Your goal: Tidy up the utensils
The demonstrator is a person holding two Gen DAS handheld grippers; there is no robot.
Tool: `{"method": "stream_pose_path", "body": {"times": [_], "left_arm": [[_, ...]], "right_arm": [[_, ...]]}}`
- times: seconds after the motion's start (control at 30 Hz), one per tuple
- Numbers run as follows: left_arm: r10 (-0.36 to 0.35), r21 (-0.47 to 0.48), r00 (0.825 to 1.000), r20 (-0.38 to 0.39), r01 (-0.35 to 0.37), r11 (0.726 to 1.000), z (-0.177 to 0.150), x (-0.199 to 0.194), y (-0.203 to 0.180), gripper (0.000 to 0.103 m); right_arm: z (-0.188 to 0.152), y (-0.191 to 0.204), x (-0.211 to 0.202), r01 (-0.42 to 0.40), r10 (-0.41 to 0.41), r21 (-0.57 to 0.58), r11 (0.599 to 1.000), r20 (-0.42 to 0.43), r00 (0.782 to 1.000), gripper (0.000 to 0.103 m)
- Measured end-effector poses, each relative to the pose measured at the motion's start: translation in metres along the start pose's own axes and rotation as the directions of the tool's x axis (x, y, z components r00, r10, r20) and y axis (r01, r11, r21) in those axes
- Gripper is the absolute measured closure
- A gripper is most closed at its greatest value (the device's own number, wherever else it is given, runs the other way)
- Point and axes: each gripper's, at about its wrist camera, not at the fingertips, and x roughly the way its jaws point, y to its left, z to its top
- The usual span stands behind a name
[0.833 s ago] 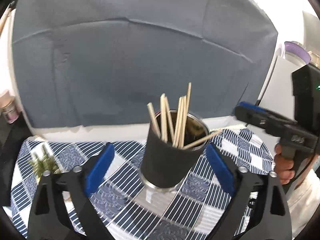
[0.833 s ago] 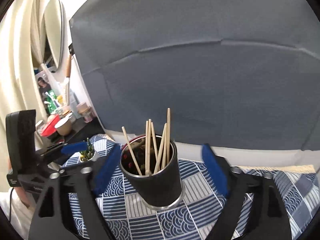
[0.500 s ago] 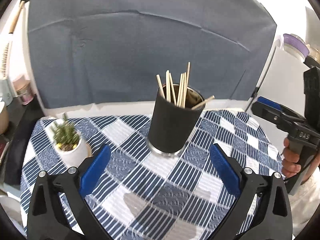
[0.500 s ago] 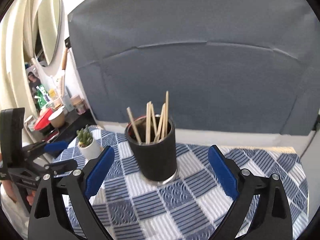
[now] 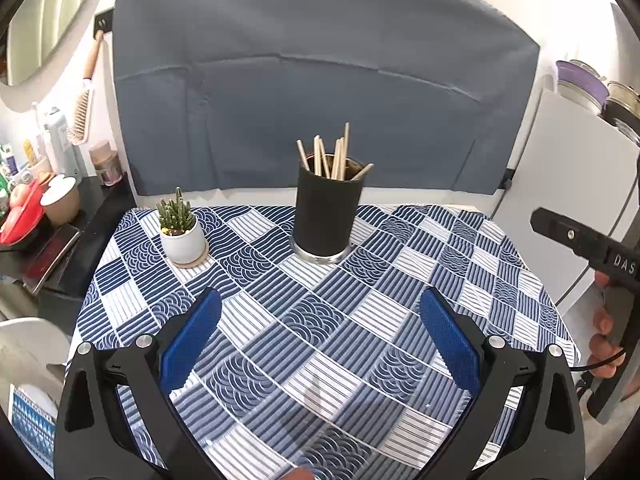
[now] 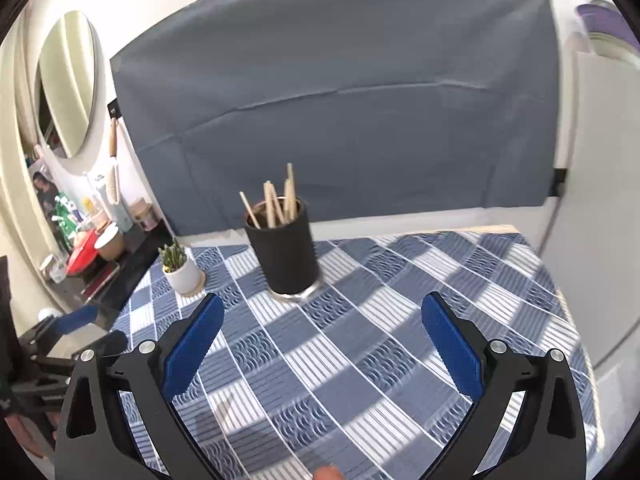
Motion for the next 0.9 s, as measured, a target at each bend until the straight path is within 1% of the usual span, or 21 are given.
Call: {"method": "stream_pose_path", "body": {"times": [0.1,0.13,0.2,0.23,0.3,0.33,0.4,0.57,0.73,0.83,0.9], "left_arm": [[0.081,0.019,0.996,0.035,-0.082,0.996,-0.013,-0.026,-0.021,0.006],[0.092,0.021,0.995,0.044,-0.093,0.995,-0.017,-0.034,-0.027,0.006],[0.096,0.003,0.994,0.056,-0.096,0.995,-0.024,-0.05,-0.037,0.006],[0.092,-0.006,0.995,0.05,-0.092,0.996,-0.027,-0.057,-0.042,0.006],[0.058,-0.011,0.998,0.038,-0.057,0.998,-0.034,-0.074,-0.052,0.006],[0.06,-0.014,0.997,0.037,-0.06,0.998,-0.036,-0.079,-0.056,0.006],[0.09,-0.011,0.996,0.026,-0.09,0.996,-0.042,-0.088,-0.064,0.006],[0.137,0.005,0.99,0.038,-0.137,0.991,-0.054,-0.099,-0.078,0.006],[0.181,-0.027,0.983,0.031,-0.18,0.983,-0.059,-0.107,-0.084,0.006],[0.212,-0.017,0.976,0.039,-0.212,0.977,-0.063,-0.114,-0.089,0.006],[0.225,-0.031,0.974,0.033,-0.224,0.974,-0.064,-0.117,-0.09,0.006]], "right_arm": [[-0.016,-0.012,-0.03,0.002,-0.001,0.025,1.0,-0.008,1.0,0.008],[-0.022,-0.015,-0.04,-0.001,0.001,0.023,1.0,-0.011,1.0,0.008],[-0.031,-0.017,-0.055,-0.004,0.004,0.006,1.0,-0.012,1.0,0.008],[-0.037,-0.018,-0.065,-0.006,0.006,-0.002,1.0,-0.016,1.0,0.008],[-0.044,-0.019,-0.079,-0.017,0.017,-0.005,1.0,-0.015,1.0,0.008],[-0.049,-0.019,-0.088,-0.015,0.015,-0.015,1.0,-0.013,1.0,0.008],[-0.054,-0.017,-0.098,-0.005,0.005,-0.027,1.0,-0.019,1.0,0.008],[-0.068,-0.009,-0.115,0.023,-0.026,-0.083,0.996,-0.038,0.999,0.008],[-0.079,-0.004,-0.126,0.019,-0.023,-0.104,0.994,-0.037,0.999,0.008],[-0.082,-0.007,-0.126,0.017,-0.021,-0.089,0.996,-0.043,0.999,0.008],[-0.082,-0.01,-0.127,0.011,-0.014,-0.076,0.997,-0.047,0.999,0.008]]}}
